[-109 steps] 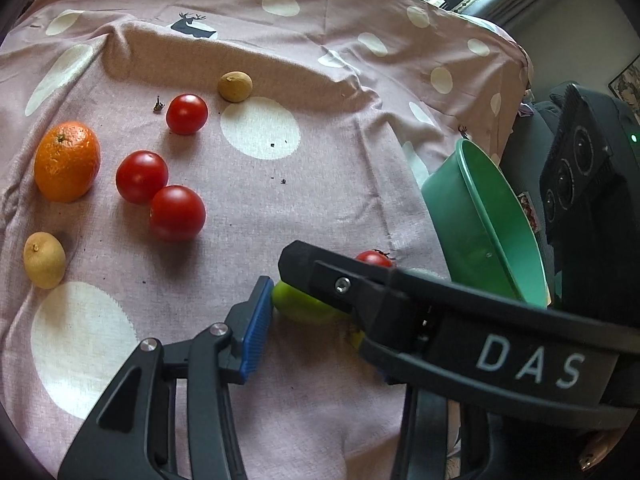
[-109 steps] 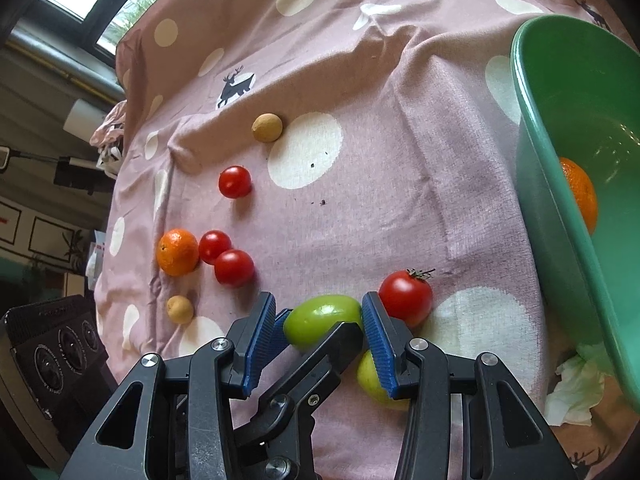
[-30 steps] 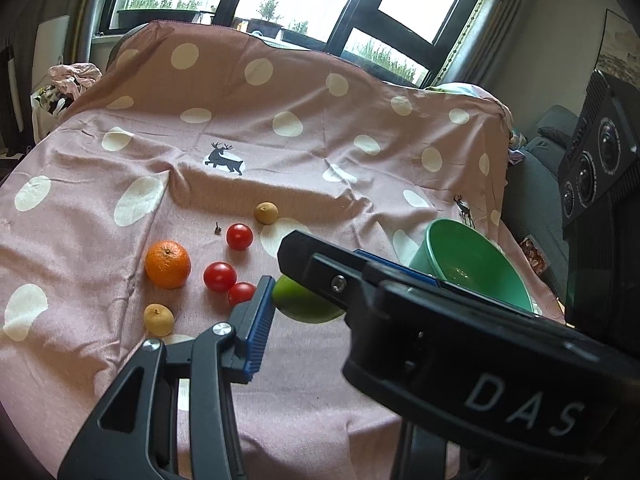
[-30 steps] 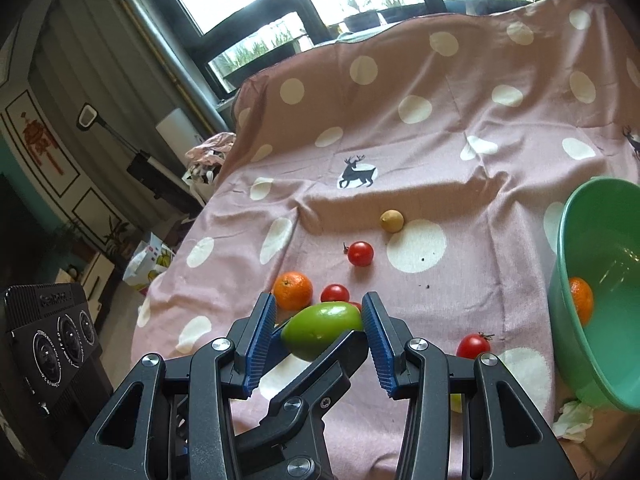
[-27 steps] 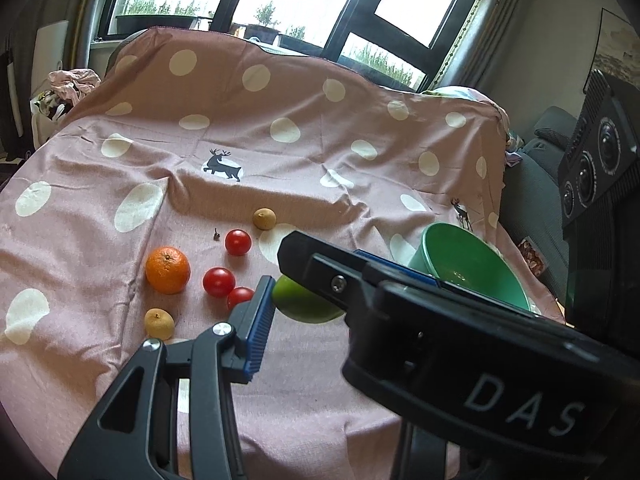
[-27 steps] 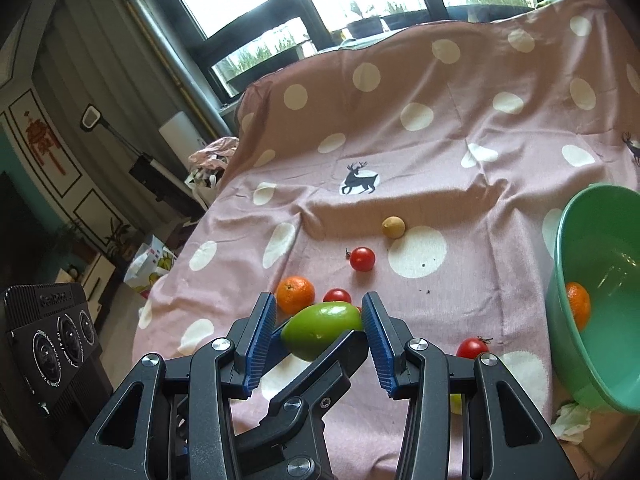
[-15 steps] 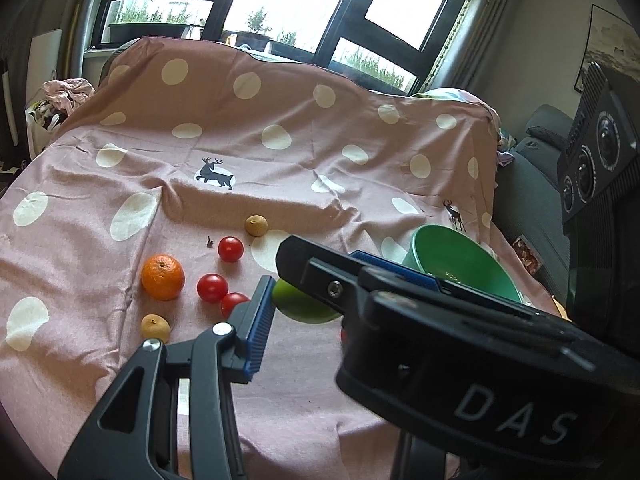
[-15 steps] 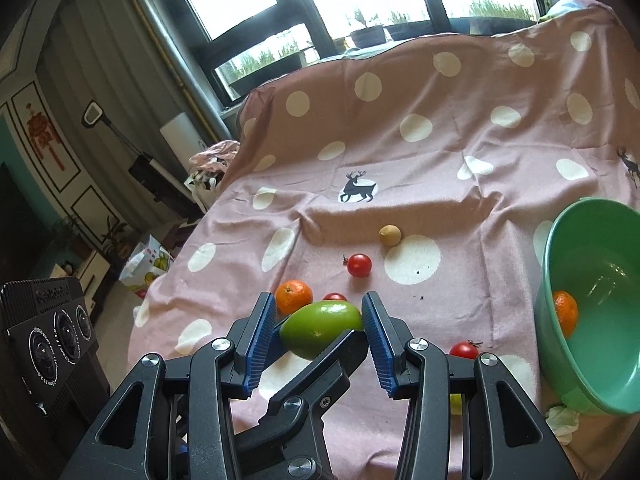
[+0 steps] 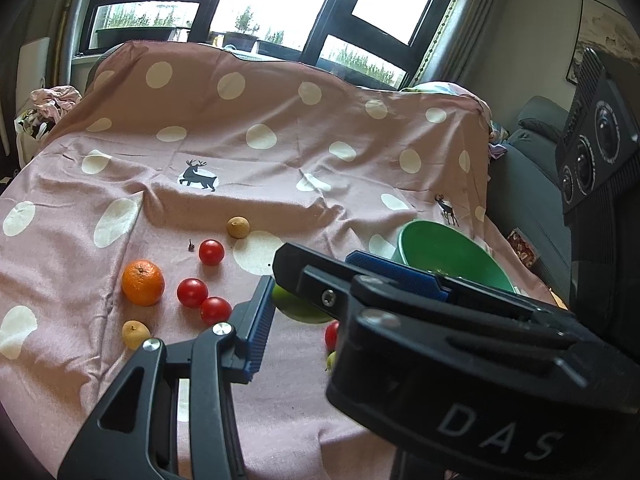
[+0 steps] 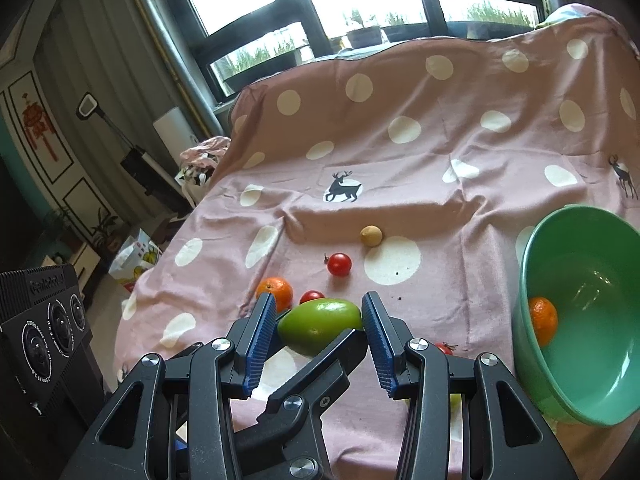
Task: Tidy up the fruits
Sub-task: 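Lift the green fruit with the right gripper and carry it into the bowl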
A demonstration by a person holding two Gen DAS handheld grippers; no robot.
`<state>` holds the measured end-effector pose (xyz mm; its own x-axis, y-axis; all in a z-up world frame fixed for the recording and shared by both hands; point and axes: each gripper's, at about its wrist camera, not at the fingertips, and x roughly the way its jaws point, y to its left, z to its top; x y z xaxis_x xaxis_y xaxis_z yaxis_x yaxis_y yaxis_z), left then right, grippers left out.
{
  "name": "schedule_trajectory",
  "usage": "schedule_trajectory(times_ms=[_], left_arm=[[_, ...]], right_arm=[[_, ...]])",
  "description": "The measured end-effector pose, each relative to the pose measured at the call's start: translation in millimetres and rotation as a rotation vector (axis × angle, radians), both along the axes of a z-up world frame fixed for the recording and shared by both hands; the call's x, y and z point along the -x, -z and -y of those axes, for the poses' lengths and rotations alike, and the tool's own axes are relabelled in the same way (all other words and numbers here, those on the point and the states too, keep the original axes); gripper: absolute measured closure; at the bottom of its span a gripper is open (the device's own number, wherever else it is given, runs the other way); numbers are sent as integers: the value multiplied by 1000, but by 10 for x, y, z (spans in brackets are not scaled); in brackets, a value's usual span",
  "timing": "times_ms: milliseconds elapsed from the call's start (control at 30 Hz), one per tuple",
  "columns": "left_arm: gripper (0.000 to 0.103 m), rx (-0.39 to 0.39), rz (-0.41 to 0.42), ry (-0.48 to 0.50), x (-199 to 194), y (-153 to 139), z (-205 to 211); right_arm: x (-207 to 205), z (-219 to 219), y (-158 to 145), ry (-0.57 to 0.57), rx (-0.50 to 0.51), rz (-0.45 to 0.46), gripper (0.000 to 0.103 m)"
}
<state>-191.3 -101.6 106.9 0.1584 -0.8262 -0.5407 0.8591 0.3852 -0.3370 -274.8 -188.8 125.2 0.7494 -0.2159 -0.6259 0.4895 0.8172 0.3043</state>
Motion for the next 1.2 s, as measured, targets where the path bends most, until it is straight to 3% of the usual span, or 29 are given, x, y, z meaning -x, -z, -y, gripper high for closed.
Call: schedule_trajectory(times_ms=[767,1200], left_arm=[[61,5,87,130,516,-207,540],[61,-17,80,240,753,-198,860]], right_arm=[[628,414,-157,133,-11,91,55],[990,669,-144,251,-49,121,55]])
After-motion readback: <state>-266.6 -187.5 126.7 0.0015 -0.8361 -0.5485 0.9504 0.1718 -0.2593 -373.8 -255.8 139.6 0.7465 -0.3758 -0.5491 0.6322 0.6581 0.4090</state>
